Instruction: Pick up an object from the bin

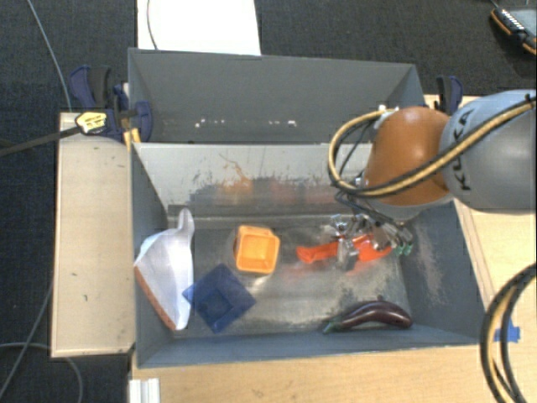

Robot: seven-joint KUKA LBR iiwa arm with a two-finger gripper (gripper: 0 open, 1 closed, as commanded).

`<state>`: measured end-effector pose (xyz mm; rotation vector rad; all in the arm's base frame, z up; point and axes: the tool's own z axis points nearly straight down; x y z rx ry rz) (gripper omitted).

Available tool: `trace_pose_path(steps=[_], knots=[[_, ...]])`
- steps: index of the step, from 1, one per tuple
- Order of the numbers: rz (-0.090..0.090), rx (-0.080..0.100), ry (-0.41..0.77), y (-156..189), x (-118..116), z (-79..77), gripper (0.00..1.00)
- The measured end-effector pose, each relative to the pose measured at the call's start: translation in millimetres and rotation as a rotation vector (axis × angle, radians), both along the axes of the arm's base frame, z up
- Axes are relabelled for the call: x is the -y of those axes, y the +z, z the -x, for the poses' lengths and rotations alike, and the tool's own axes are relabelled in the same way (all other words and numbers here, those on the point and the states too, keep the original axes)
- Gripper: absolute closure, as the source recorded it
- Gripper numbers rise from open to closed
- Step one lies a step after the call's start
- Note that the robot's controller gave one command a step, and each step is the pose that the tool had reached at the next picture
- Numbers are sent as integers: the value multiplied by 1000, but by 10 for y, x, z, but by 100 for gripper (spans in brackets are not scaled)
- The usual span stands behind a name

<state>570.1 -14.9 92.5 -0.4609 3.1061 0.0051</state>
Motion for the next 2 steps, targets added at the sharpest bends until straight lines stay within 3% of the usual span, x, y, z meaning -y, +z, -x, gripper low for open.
trace_pose_path(steps=[2], knots=[[-1, 6, 0, 103, -3, -11, 100]])
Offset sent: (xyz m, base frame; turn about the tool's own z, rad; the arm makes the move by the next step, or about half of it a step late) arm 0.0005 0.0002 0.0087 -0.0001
